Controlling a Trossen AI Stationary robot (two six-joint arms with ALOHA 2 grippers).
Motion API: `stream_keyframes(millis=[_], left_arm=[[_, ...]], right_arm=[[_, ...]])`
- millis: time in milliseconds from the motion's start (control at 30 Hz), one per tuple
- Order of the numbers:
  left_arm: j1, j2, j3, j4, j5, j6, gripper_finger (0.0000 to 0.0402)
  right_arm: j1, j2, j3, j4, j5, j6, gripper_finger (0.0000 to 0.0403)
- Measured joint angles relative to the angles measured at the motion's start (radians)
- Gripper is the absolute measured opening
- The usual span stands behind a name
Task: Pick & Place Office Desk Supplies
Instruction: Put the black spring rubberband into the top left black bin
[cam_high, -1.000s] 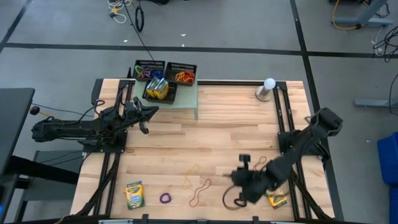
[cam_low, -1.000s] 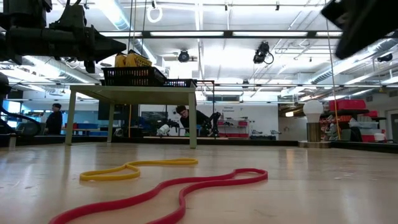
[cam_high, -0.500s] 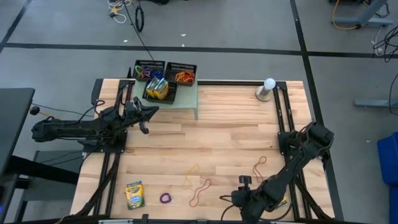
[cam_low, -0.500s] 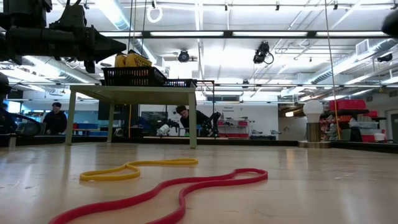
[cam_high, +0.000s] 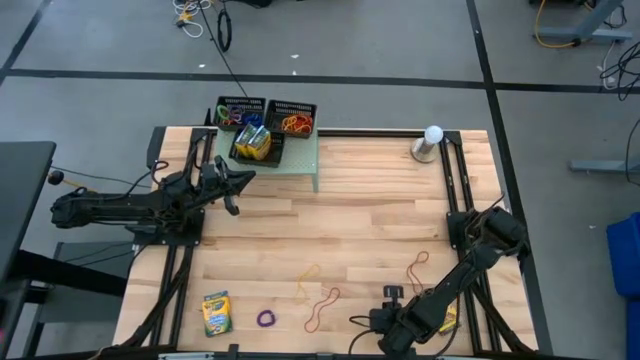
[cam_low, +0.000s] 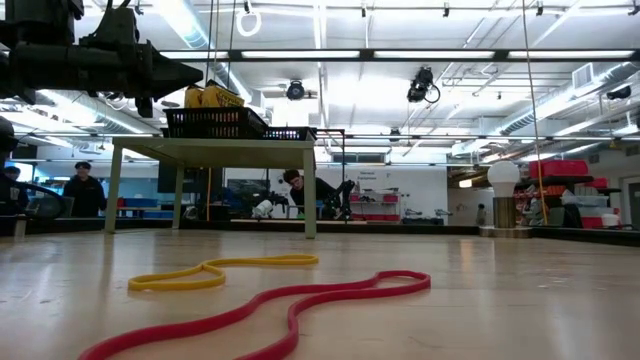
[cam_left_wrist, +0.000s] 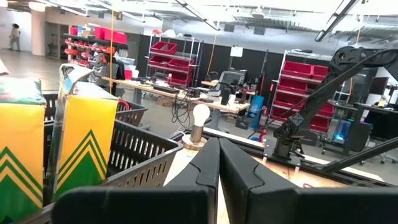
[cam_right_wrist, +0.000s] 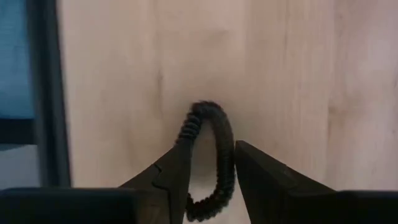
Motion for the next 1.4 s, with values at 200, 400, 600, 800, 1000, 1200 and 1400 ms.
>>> stream_keyframes(millis=[200, 400, 600, 800, 1000, 1200, 1400], left_arm=[[0.000, 0.000, 0.000, 0.000, 0.000, 0.000, 0.0011], [0.000, 0.000, 0.000, 0.000, 0.000, 0.000, 0.0011], [0.000, 0.000, 0.000, 0.000, 0.000, 0.000, 0.0011], [0.000, 0.000, 0.000, 0.000, 0.000, 0.000, 0.0011], [0.000, 0.000, 0.000, 0.000, 0.000, 0.000, 0.0011], [0.000, 0.000, 0.000, 0.001, 0.000, 0.000, 0.0011], [0.000, 0.000, 0.000, 0.001, 0.000, 0.000, 0.0011]], right_arm=[[-0.025, 0.011, -0.002, 0.004, -0.002, -0.022, 0.0094], [-0.046, 0.008, -0.002, 0.009, -0.016, -0.144, 0.0024], [-0.100, -0.030, 0.000, 0.040, 0.053, -0.225, 0.0012], [-0.250, -0.042, 0.000, 0.098, 0.175, -0.318, 0.0019], [-0.428, -0.042, 0.000, 0.283, 0.415, -0.459, 0.0015], [-0.568, 0.007, 0.000, 0.539, 0.352, -0.673, 0.0015], [-0.652, 0.094, 0.000, 0.642, 0.295, -0.769, 0.0016]])
